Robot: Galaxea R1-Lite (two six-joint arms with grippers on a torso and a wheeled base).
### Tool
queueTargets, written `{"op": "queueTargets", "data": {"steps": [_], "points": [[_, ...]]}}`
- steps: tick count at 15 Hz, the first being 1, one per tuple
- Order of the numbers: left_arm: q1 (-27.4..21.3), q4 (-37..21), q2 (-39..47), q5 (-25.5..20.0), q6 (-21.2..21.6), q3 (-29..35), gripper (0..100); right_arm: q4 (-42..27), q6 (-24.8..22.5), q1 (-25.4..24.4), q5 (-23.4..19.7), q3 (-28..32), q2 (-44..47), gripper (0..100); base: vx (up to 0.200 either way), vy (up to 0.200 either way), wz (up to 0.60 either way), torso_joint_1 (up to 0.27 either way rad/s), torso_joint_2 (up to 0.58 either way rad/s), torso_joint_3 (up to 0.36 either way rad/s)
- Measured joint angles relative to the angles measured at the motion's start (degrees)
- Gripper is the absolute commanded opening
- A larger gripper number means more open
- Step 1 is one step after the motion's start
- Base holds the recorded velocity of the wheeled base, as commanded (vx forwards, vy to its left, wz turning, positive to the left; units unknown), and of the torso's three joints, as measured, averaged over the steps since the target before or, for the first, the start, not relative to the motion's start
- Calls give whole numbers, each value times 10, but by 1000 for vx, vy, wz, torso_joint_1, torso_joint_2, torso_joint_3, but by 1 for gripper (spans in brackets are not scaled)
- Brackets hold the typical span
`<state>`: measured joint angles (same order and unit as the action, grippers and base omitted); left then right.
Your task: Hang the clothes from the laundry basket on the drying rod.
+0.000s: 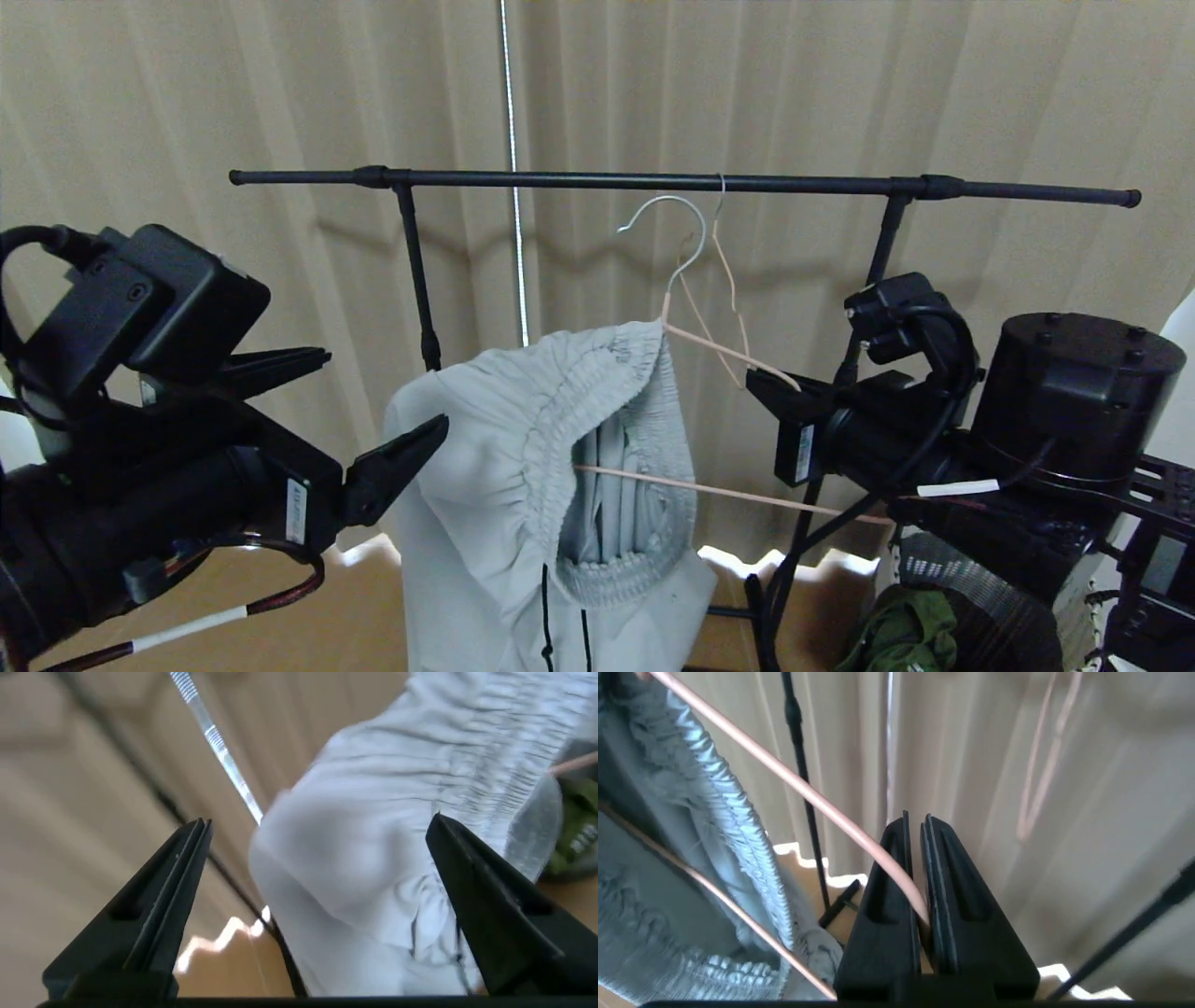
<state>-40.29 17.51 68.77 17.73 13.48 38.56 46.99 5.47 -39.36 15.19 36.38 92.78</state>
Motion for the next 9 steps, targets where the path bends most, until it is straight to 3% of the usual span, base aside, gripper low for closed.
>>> {"op": "queueTargets", "data": {"steps": [4, 7, 9], "points": [[64, 0, 1, -170, 86, 19, 100, 1, 0, 2, -16, -15, -16, 0, 0, 0, 0, 0, 0, 0], [102, -1, 18, -237, 138, 31, 100, 1, 1, 2, -17, -10, -15, 0, 0, 0, 0, 0, 0, 0], [110, 0, 39, -246, 143, 47, 100, 6, 0, 1, -18, -8, -11, 0, 0, 0, 0, 0, 0, 0]]}}
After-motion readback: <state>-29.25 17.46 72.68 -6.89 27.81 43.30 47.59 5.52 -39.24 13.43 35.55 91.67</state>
